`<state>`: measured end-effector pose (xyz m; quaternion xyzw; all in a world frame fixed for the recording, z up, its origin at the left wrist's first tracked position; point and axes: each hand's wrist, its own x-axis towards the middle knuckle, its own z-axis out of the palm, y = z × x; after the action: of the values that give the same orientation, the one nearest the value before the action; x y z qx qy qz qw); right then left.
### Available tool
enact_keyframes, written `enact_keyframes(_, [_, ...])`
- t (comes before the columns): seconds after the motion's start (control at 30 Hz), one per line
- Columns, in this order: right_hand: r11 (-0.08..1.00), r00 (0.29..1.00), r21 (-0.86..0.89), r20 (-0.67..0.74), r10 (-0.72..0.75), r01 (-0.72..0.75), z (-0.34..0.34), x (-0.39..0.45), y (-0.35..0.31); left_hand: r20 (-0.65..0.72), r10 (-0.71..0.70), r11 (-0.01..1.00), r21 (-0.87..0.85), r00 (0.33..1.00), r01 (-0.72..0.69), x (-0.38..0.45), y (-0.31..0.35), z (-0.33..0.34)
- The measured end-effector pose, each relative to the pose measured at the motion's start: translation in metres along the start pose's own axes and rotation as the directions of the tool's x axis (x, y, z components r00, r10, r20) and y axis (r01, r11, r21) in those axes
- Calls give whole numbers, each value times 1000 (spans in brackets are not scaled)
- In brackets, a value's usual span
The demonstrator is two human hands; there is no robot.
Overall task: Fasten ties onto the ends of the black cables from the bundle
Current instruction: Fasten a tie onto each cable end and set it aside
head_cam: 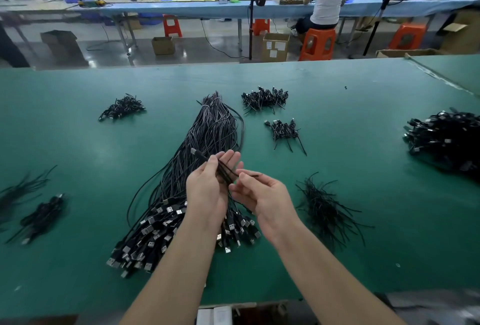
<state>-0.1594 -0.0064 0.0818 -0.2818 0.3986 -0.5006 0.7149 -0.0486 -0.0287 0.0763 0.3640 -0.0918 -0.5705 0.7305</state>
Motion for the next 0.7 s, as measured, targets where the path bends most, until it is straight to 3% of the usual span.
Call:
enact_keyframes(0.2, [994, 999, 95, 20, 44, -46, -7, -3, 4, -30, -52, 998, -43, 998, 51, 0, -7, 1])
enact_keyframes(0.53, [988, 990, 139, 117, -83, 66, -16, -3, -13, 59, -41, 989, 145, 997, 32, -5, -5, -4])
enact_keyframes(0.7, [984, 994, 180, 108, -24, 4, -23, -6, 1, 11, -125, 992, 24, 992, 125, -2, 5, 6])
